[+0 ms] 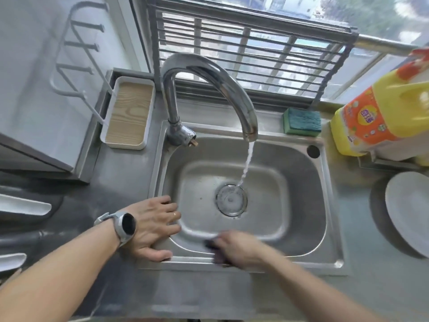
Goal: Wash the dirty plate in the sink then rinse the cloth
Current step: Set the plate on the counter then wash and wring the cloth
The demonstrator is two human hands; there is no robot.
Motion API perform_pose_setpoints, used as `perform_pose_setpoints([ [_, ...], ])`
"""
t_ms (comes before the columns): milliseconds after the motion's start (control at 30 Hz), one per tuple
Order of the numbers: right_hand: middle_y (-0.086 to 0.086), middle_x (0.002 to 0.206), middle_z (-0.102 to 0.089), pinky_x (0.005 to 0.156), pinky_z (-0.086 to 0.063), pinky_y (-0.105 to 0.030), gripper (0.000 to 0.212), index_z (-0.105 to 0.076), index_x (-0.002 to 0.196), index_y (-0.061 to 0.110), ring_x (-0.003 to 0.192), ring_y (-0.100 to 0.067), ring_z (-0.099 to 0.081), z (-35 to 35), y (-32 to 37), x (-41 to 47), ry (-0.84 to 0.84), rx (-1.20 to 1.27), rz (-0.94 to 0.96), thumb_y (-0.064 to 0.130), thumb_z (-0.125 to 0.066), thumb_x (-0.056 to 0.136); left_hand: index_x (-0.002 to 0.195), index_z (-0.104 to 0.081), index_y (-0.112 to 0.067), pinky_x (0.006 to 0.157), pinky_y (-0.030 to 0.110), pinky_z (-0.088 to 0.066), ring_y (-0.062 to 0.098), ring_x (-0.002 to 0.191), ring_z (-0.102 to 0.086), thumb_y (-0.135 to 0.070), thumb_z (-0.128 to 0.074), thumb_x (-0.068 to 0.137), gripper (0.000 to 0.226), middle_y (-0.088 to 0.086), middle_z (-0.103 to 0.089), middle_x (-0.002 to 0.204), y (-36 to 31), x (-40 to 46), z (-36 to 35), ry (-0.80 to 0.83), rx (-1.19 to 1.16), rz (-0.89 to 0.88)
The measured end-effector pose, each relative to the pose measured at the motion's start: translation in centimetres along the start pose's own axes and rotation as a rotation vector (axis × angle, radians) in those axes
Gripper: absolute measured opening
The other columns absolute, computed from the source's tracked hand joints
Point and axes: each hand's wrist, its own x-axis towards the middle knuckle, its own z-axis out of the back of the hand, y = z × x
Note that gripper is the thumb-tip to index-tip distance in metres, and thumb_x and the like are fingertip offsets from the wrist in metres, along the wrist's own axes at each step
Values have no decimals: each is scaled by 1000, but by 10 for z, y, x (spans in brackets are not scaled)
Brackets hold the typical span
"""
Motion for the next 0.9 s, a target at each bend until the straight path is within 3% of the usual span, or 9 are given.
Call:
perform_pose_setpoints([
  [100,-18,134,-55,100,-40,-40,36,-56,126,7,123,-32,-51,3,63,31,-125,308,117,26,-34,105,86,-57,-19,75,42,-41,29,74,-47,-65,-42,92,49,6,-55,82,-1,1,-5,-45,-28,-2],
  [167,-12,140,-54,103,-40,-38,39,-57,131,11,125,-31,-51,2,44,22,-127,312,85,27,-34,104,83,-55,-20,73,43,-42,29,73,-47,-65,-45,91,47,6,-54,81,1,1,0,-71,-27,-2],
  [367,-4,129,-63,94,-49,-37,42,-67,115,20,117,-30,-57,25,-144,-59,127,-291,-212,34,-32,96,79,-52,-21,72,44,-46,30,72,-49,-67,-50,88,46,5,-54,79,3,-4,1,-98,-17,29],
  [467,0,121,-66,89,-52,-39,59,-74,95,16,114,-29,-58,68,-183,-65,-24,-728,-8,29,-17,84,81,-52,-22,73,46,-47,31,74,-49,-68,-49,87,47,6,-55,81,5,-6,-2,-86,-26,40],
  [533,-3,104,-74,85,-56,-37,49,-77,79,14,106,-29,-67,110,-197,-49,-163,-845,140,25,-29,83,80,-51,-23,74,46,-47,31,74,-48,-69,-48,87,47,6,-54,82,6,-6,-3,-77,-35,44],
  [567,-3,103,-75,86,-56,-35,43,-78,78,14,108,-28,-68,134,-203,-34,-266,-895,207,23,-36,84,81,-52,-23,75,46,-47,31,75,-49,-69,-47,88,48,7,-55,83,7,-7,-4,-81,-28,49],
  [667,-5,132,-66,110,-44,-36,31,-75,111,10,130,-24,-55,189,-196,14,-241,-1083,426,14,-50,93,79,-51,-22,74,44,-45,31,74,-48,-69,-45,88,48,8,-54,82,8,-4,-5,-77,-26,28],
  [767,-8,128,-68,113,-39,-36,19,-77,101,3,130,-26,-56,195,-162,63,-211,-1200,677,5,-67,85,77,-48,-22,70,42,-43,29,71,-45,-67,-50,86,45,6,-50,79,7,-1,-7,-100,-41,34],
  [900,-8,129,-67,118,-34,-38,17,-76,104,2,132,-25,-50,197,-140,66,-267,-1165,735,6,-65,91,76,-49,-22,67,40,-43,29,70,-44,-64,-57,82,43,6,-48,78,6,-2,-1,-130,-80,25],
])
